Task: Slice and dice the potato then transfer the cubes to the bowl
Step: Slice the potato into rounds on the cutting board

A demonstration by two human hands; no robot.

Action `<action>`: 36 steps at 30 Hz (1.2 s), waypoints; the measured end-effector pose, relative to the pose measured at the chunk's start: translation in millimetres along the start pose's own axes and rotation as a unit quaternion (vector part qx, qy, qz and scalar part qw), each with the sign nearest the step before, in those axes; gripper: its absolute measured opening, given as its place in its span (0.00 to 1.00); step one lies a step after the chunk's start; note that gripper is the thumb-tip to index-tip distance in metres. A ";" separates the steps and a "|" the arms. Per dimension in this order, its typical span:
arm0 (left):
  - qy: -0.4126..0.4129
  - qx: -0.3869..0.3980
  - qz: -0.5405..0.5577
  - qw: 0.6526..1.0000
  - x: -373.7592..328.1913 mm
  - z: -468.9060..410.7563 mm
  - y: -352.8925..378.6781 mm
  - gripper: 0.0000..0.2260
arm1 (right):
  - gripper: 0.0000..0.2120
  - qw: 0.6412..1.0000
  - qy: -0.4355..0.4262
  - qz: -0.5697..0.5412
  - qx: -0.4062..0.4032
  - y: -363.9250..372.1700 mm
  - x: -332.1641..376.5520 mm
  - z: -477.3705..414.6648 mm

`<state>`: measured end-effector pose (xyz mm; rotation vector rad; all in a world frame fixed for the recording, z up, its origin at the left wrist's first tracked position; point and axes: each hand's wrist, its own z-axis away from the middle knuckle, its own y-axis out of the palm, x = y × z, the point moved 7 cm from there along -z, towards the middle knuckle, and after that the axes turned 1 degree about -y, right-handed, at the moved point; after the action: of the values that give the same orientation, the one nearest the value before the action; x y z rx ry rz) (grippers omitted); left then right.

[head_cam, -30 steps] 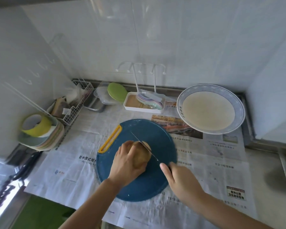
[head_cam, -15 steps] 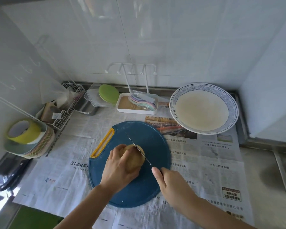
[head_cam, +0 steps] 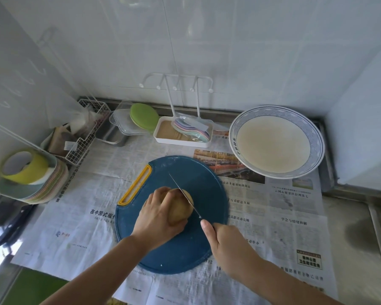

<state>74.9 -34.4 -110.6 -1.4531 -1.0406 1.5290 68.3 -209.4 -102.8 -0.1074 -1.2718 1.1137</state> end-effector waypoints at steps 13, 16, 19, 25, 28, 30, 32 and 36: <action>-0.014 0.018 0.018 1.000 -0.3 -0.2 0.2 0.31 | 0.25 0.999 -0.001 -0.036 0.020 1.7 -7.7 -15.8; -0.012 0.023 0.012 1.000 -0.5 1.6 0.8 0.31 | 0.25 0.999 0.002 -0.041 0.020 6.2 -11.6 -25.4; -0.013 0.018 0.016 1.000 0.7 1.7 0.7 0.30 | 0.26 0.999 -0.002 -0.048 0.021 10.0 -14.9 -32.6; -0.008 0.009 0.010 1.000 -1.0 0.9 -0.6 0.31 | 0.26 0.998 0.007 -0.054 0.033 14.2 -20.4 -38.8; -0.001 0.007 0.012 1.000 -0.7 2.8 -0.4 0.30 | 0.27 0.996 0.033 -0.069 0.049 24.4 -29.2 -40.8; -0.006 0.006 0.019 1.000 1.0 2.3 -2.1 0.30 | 0.27 0.993 0.042 -0.097 0.056 27.8 -31.8 -42.3; -0.006 0.007 0.019 1.000 1.0 2.0 -2.7 0.30 | 0.27 0.989 0.052 -0.123 0.064 27.3 -32.1 -43.7; -0.003 -0.005 0.022 1.000 -1.4 6.1 -4.2 0.29 | 0.26 0.975 0.078 -0.188 0.090 26.6 -30.5 -50.3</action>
<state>68.8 -34.5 -106.1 -1.4876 -1.0270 1.5620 95.8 -192.6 -158.7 0.1731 -0.9948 0.8679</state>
